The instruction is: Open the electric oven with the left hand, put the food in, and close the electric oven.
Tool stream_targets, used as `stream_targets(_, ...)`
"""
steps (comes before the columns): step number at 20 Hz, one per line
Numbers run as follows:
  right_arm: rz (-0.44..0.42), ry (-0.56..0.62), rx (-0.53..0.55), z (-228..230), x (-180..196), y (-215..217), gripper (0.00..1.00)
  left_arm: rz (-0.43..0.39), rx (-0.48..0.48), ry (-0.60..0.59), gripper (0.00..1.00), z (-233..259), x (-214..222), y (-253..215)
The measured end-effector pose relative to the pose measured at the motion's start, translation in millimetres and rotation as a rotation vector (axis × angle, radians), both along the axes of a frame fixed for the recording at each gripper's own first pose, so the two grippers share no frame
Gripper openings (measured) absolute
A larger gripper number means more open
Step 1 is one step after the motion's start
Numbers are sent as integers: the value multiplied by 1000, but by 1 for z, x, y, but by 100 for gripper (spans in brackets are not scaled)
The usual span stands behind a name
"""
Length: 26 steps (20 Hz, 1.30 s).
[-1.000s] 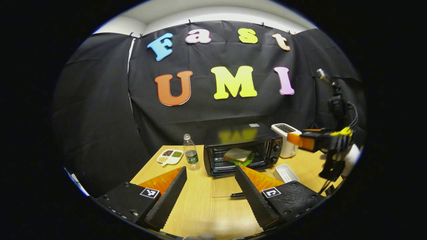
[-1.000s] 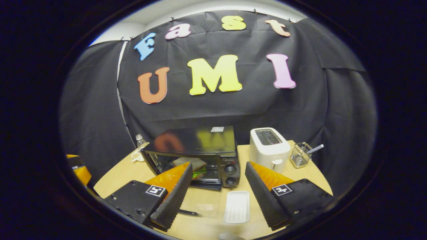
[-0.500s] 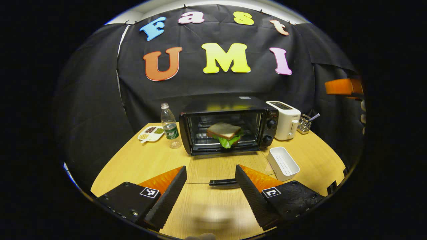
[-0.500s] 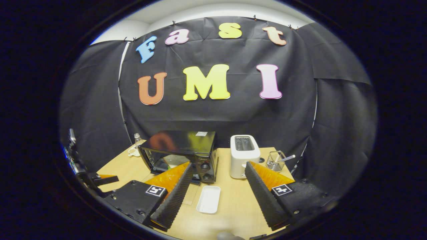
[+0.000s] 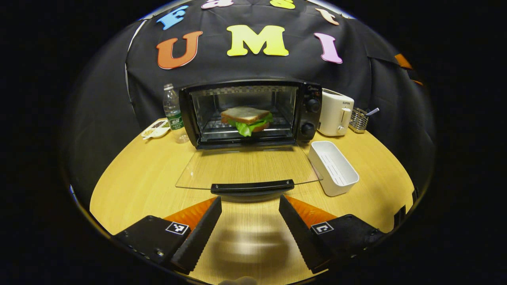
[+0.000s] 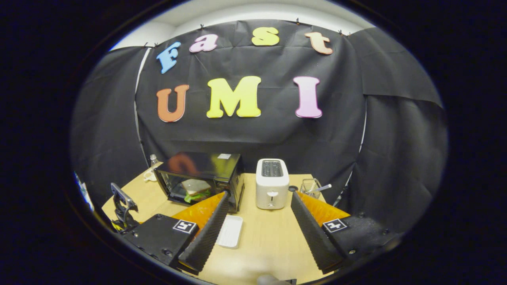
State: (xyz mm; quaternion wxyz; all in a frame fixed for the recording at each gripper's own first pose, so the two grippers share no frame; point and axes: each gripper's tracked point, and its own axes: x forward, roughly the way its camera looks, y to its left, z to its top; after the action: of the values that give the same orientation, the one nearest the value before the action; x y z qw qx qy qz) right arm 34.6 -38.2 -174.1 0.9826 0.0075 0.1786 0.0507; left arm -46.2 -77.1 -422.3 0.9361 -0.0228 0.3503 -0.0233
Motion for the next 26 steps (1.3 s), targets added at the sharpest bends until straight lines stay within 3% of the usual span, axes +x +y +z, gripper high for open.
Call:
stream_targets(12, -34, 61, -22, -16, 5, -11, 100, 6, -21, 120, 96, -55, 23, -13)
stream_targets(26, -23, 76, -5, -19, 22, -3, 100, 13, -53, 96, 96, -32, 32, -8)
